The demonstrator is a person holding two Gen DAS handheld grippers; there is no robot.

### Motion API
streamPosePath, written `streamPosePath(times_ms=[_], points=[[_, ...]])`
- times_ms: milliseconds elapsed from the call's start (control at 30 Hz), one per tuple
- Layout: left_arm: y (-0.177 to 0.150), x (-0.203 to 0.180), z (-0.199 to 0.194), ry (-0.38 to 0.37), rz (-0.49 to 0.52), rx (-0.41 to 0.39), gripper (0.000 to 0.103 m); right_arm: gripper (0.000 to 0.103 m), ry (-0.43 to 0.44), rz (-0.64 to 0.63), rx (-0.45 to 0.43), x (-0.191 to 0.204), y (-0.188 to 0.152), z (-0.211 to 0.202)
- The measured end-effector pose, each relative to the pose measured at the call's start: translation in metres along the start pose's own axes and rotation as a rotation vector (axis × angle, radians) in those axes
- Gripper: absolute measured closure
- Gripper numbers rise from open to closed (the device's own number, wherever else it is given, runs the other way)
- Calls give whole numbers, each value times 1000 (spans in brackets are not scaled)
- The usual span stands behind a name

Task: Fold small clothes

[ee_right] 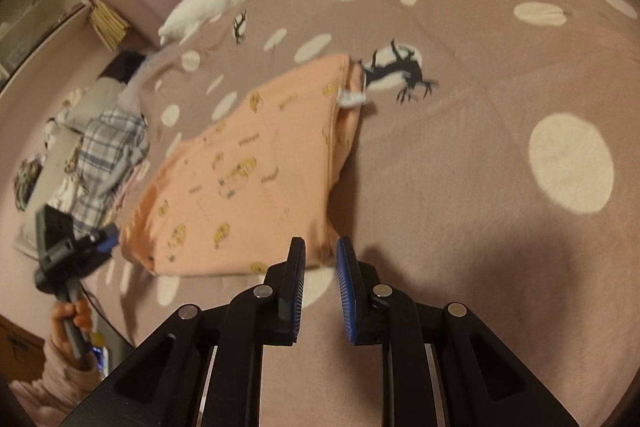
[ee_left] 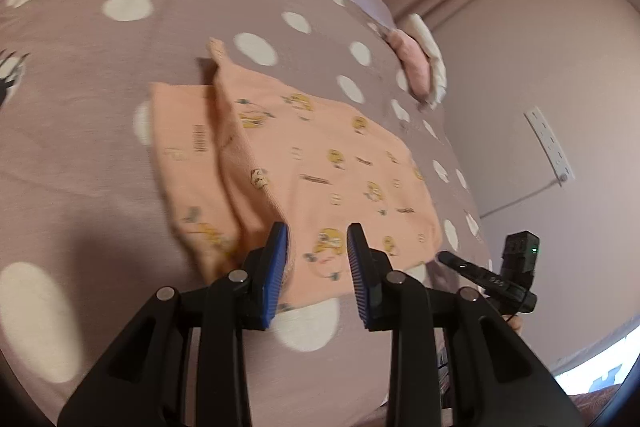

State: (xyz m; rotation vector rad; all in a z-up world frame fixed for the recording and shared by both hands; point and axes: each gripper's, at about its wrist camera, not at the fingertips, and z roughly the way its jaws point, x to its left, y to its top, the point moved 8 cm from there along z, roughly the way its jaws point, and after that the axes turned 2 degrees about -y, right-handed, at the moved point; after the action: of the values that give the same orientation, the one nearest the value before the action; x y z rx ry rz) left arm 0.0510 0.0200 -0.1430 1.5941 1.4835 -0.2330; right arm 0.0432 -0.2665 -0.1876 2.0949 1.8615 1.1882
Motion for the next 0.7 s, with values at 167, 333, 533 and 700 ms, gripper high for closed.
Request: streamPosePath(times_ms=[167, 333, 533, 700], points=[[1, -7, 13, -15, 2, 10, 73, 85, -37, -23, 17, -5, -4, 12], [-5, 20, -5, 99, -22, -12, 73, 99, -69, -58, 9, -7, -7, 0], [-8, 70, -40, 182, -137, -49, 73, 101, -223, -61, 25, -44, -5, -16], [13, 51, -54, 146, -102, -114, 73, 99, -133, -2, -68, -35, 35, -30]])
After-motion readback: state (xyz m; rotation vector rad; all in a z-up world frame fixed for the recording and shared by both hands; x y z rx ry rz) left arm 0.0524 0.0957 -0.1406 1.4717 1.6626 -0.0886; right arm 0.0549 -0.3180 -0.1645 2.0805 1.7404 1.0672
